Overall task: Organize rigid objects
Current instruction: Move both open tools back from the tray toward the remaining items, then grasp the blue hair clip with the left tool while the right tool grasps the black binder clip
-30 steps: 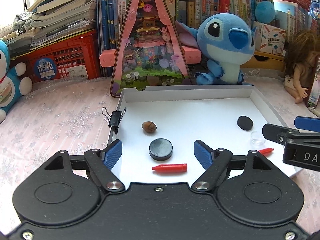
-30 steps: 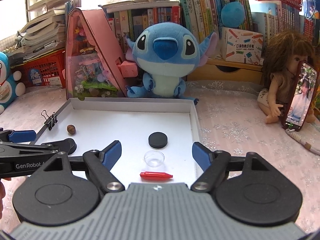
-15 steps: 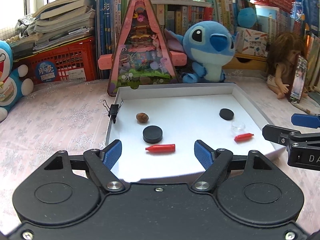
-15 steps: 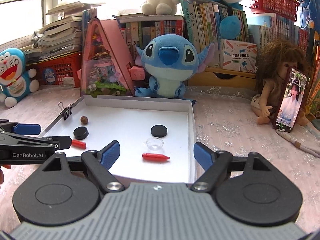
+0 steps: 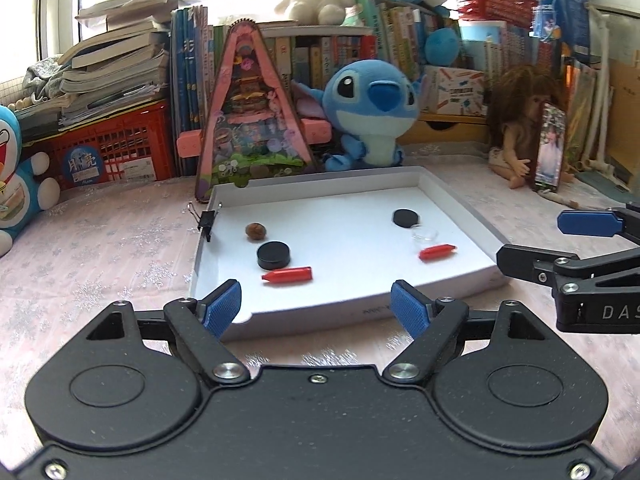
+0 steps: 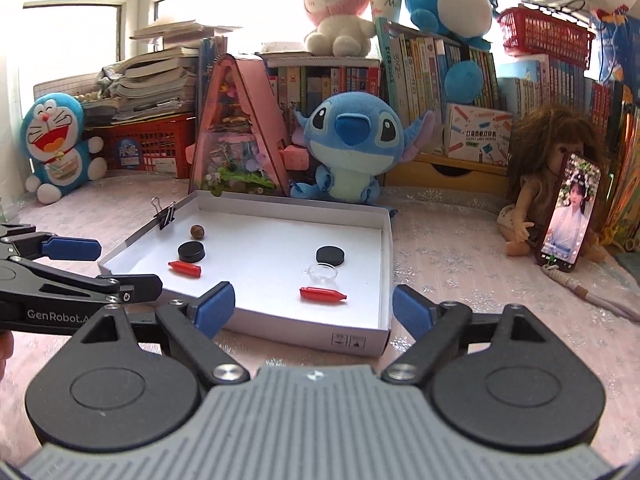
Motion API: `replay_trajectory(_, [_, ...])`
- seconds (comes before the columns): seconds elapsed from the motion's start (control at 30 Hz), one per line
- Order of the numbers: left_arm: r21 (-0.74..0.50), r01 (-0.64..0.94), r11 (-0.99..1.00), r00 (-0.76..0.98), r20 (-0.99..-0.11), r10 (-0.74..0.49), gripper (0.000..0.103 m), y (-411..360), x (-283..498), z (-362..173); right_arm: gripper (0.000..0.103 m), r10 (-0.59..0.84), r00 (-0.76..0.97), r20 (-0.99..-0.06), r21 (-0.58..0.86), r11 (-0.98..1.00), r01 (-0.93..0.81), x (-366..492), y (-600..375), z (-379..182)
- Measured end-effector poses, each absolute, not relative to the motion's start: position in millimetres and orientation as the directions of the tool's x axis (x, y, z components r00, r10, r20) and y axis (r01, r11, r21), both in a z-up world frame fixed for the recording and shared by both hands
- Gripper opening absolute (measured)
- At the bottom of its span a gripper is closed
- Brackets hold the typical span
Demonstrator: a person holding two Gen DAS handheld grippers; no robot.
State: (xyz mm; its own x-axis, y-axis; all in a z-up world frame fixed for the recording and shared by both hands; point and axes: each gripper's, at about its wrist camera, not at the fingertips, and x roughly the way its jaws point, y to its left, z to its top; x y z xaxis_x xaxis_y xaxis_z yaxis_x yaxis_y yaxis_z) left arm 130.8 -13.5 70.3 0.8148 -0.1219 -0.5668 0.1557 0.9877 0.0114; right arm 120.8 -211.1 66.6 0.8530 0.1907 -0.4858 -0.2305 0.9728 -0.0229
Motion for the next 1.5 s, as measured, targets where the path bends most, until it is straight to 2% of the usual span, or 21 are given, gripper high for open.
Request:
replay_trajectory(0.4, [-0.023,0.192,0.981,0.814,-0.555,-0.172,0.082,-8.1,85.6,59.4,0.093,0.219,0.858,-0.466,-0.023,0.966,-0.259,83.6,-218.0,54.2])
replay_trajectory(1.5, [-0.009,0.202,0.979,0.799,-0.577,-0.17,0.082,12.5,25.7,17.4,0.094,0.237,0.837,-0.494,-0.113,0.937,-0.332,39.6,-199.7,15.4])
